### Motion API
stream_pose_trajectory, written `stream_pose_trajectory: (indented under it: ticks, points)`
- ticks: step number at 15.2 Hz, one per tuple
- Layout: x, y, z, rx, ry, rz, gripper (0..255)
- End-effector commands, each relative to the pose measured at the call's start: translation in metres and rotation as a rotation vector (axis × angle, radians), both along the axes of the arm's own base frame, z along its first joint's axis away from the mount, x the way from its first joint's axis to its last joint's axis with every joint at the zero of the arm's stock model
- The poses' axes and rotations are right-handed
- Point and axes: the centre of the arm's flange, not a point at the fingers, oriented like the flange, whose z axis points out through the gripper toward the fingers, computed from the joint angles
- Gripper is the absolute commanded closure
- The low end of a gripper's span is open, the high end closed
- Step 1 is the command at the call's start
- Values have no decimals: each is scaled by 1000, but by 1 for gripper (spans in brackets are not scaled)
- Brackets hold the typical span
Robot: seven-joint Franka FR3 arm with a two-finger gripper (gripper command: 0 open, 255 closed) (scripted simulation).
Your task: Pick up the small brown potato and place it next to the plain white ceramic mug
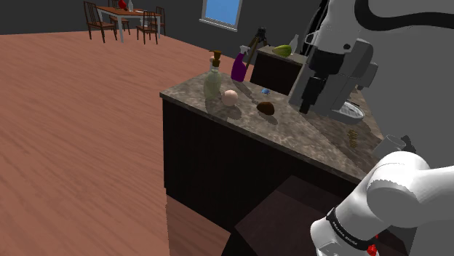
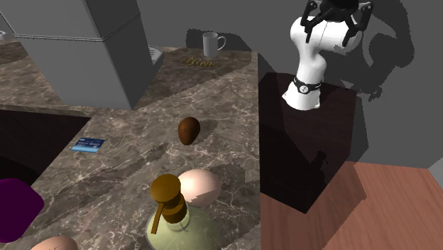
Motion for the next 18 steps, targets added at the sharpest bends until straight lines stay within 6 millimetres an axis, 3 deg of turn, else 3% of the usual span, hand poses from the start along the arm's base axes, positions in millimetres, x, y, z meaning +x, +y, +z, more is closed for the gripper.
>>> stream_pose_trajectory:
  ticks: [1,18]
  points:
    - [0,0,0,0,0,0,0]
    - [166,-125,-96,-57,83,13,0]
